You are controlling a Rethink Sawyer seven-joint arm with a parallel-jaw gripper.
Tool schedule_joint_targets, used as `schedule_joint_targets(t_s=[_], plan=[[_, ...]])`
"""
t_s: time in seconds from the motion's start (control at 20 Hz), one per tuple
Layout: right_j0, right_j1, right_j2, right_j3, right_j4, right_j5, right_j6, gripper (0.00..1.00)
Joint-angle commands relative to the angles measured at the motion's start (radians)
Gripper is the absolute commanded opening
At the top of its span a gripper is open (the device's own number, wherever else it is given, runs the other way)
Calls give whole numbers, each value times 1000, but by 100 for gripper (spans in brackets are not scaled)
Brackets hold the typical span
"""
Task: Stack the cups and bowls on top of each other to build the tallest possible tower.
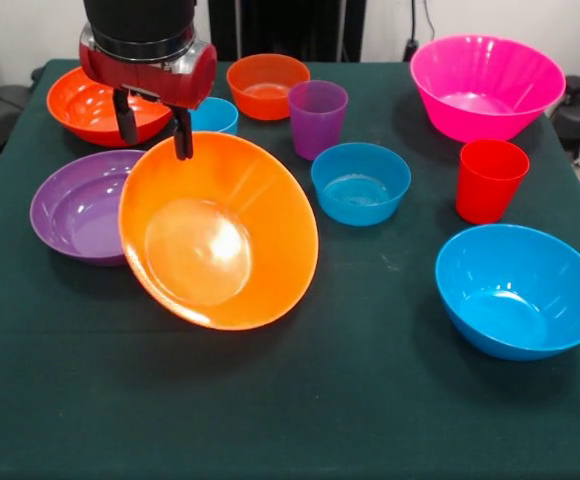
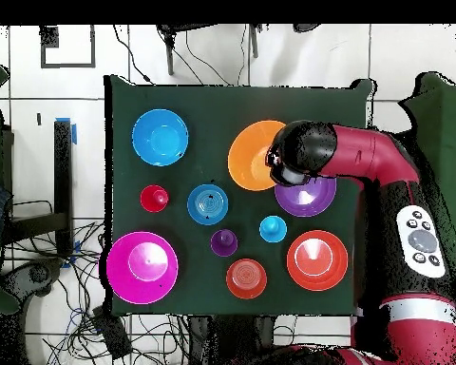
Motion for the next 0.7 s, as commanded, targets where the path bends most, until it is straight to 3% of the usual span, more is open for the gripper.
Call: schedule_joint_targets(t_s=[0.05,0.7], plan=[[32,84,1,-23,-71,93,-98,100],[38,115,-22,-25,-70,90,-85,100]])
